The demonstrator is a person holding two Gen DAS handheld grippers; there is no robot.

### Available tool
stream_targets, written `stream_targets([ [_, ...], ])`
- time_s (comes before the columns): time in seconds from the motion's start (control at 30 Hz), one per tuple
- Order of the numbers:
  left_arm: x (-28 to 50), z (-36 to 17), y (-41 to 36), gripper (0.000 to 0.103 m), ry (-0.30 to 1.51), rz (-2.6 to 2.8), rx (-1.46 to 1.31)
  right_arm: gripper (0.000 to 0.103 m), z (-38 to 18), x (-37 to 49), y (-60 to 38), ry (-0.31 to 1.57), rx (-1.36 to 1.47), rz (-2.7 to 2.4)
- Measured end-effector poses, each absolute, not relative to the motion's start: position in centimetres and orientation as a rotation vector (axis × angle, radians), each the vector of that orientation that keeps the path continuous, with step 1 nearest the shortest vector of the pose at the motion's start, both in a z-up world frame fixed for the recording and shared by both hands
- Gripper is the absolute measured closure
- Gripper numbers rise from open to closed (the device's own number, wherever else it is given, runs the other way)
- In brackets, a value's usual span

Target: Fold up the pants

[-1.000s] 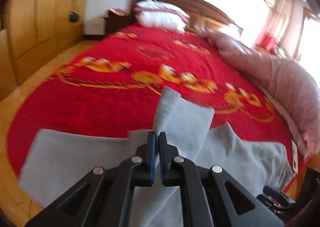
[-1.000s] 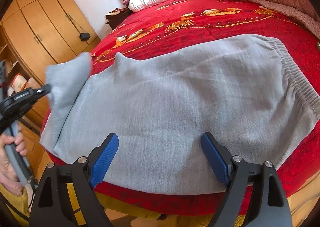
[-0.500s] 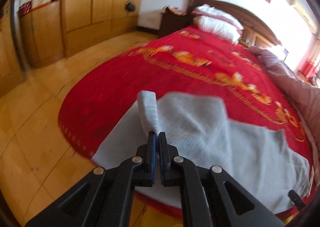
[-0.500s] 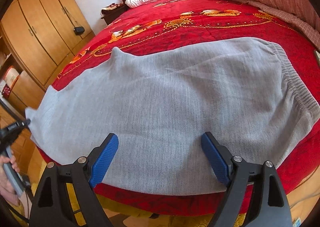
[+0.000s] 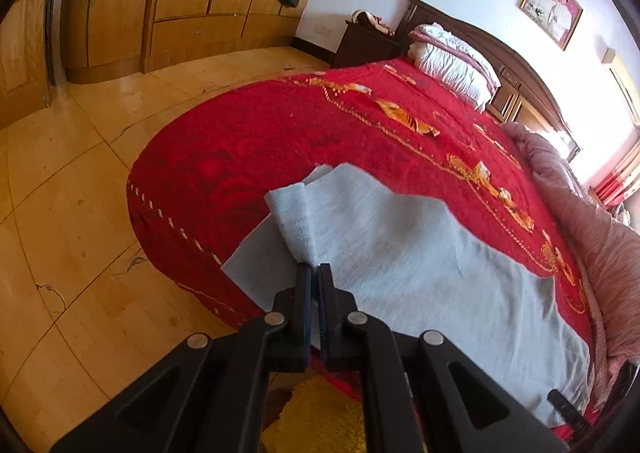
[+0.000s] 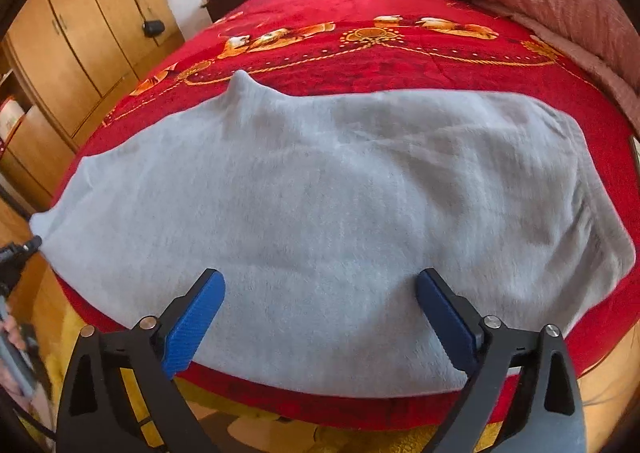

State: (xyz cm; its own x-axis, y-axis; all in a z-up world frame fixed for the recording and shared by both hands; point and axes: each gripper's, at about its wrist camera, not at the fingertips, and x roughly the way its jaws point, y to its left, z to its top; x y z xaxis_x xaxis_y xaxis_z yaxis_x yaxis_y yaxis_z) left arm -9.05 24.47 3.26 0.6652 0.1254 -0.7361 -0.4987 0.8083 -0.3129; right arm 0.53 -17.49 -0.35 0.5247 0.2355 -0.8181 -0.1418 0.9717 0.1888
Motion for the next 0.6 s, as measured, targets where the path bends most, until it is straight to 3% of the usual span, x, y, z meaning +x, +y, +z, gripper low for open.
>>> stream_targets([
  [0.23, -8.8, 1.7, 24.9, 0.1, 0.776, 0.332, -0.601, 0.011, 3.9, 4.9, -12.1, 0.998, 0.099, 0.46],
  [0.6, -8.7, 1.4, 26.7, 0.095, 0.748, 0.332, -0.69, 0.016, 4.5, 7.7, 7.2, 1.015, -0.174, 0.821],
])
